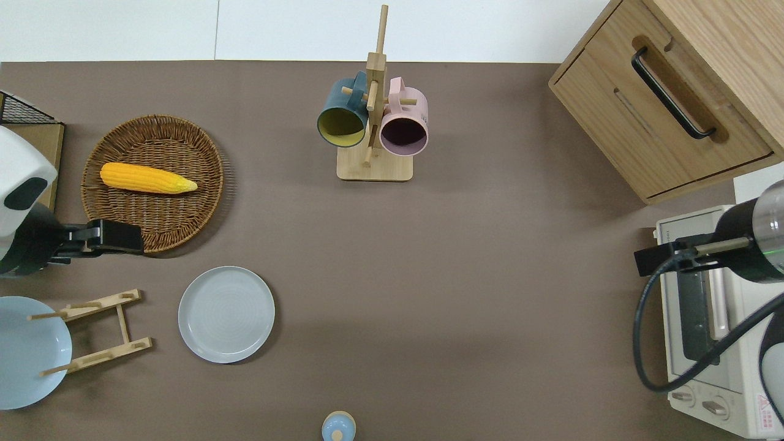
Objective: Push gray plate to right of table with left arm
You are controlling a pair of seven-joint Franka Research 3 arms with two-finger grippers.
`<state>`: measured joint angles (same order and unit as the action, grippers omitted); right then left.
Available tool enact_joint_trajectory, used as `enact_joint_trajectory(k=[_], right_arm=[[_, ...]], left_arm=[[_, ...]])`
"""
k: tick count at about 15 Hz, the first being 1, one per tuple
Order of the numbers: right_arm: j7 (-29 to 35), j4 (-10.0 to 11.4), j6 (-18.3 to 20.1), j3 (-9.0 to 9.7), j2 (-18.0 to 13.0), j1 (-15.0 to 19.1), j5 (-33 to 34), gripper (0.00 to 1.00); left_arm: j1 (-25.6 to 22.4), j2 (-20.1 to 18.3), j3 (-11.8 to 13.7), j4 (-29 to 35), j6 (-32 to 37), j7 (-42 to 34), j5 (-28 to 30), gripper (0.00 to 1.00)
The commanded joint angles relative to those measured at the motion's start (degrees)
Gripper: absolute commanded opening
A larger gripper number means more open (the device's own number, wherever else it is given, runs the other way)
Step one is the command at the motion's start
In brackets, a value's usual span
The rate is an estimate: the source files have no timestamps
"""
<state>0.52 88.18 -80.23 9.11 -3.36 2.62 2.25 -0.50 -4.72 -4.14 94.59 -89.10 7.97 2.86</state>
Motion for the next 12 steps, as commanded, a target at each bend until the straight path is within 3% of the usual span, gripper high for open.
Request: enact_joint_trajectory(k=[1,8,12], right_arm=[[-0.43,0.23,0.68,0.3,-0.6,0.46,0.03,0.996],[-0.43,0.23,0.68,0.3,-0.6,0.46,0.03,0.996],[-0.43,0.23,0.68,0.3,-0.6,0.46,0.04,0.996]], left_arm=[[-0.11,-0.12,-0.34,-1.25,2.08,0.28,-1.28,0.99],[-0.02,-0.12,-0.52,-1.07,1.65,0.29,-1.28,1.0],[0.06,-1.17,-0.34,2.6,0.95,0.38,-1.28,1.0]])
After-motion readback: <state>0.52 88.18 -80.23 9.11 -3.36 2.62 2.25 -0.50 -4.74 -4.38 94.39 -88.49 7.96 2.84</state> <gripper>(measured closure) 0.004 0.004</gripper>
